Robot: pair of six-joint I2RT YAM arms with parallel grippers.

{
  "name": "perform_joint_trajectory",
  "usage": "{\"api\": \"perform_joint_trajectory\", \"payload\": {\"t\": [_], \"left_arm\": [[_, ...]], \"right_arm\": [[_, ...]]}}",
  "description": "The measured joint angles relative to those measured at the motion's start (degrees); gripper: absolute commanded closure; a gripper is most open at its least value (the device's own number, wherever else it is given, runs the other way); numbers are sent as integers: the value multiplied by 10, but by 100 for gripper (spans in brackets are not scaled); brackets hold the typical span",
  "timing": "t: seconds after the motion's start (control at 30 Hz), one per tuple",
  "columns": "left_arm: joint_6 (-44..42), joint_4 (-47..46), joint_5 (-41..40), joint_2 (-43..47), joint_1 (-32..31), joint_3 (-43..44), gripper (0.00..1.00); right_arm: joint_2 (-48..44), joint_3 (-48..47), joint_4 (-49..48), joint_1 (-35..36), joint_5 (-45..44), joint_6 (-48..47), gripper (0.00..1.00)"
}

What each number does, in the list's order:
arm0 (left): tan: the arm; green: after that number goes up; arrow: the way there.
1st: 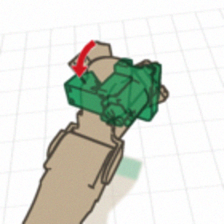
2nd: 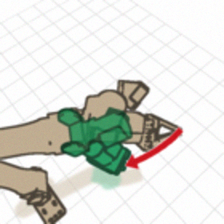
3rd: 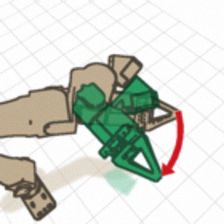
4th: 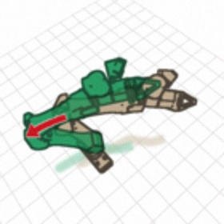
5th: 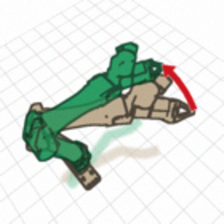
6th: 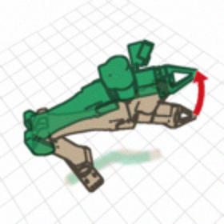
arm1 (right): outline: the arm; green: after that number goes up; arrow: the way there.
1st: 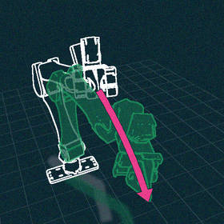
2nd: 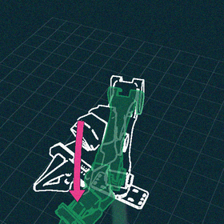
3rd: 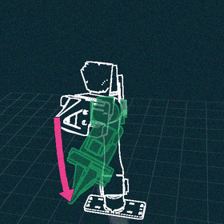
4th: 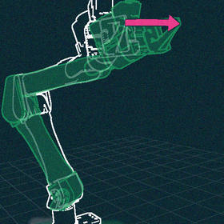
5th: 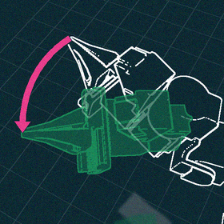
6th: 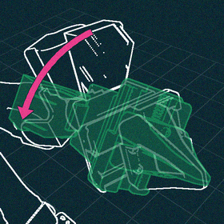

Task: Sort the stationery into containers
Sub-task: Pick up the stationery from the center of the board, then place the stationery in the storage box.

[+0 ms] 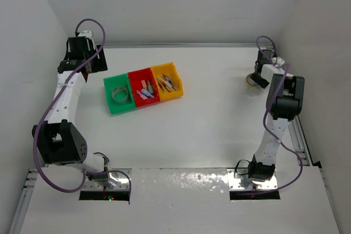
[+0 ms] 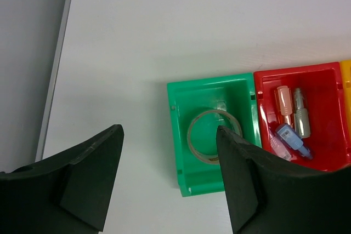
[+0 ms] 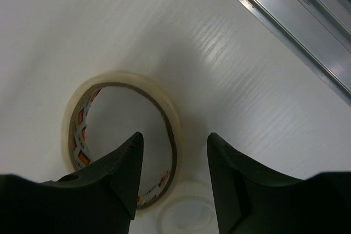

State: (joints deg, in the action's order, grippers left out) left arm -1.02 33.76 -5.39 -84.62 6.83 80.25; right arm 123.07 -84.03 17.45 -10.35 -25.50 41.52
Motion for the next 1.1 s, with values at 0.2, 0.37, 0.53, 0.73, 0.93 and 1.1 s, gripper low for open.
{"api": "perform_joint_trajectory", "payload": {"t": [0.2, 0.37, 0.53, 0.73, 0.93, 1.1], "left_arm": [[0, 5, 0, 5, 9, -5, 34], [0, 5, -1, 5, 14, -5, 34], [0, 5, -6, 5, 16, -5, 34], [-3, 5, -18, 8, 24, -5, 30], [-2, 3, -39, 38, 53, -39, 25], [-2, 2, -56, 53, 84, -61, 24]], "right_arm": [[17, -15, 9, -14, 17, 10, 89], [17, -13, 4, -18, 17, 10, 100], [14, -13, -10, -7, 16, 4, 100], [-59, 10, -56, 72, 11, 5, 100], [-168, 10, -144, 276, 24, -47, 100], [-67, -230, -108, 465, 122, -132, 100]]}}
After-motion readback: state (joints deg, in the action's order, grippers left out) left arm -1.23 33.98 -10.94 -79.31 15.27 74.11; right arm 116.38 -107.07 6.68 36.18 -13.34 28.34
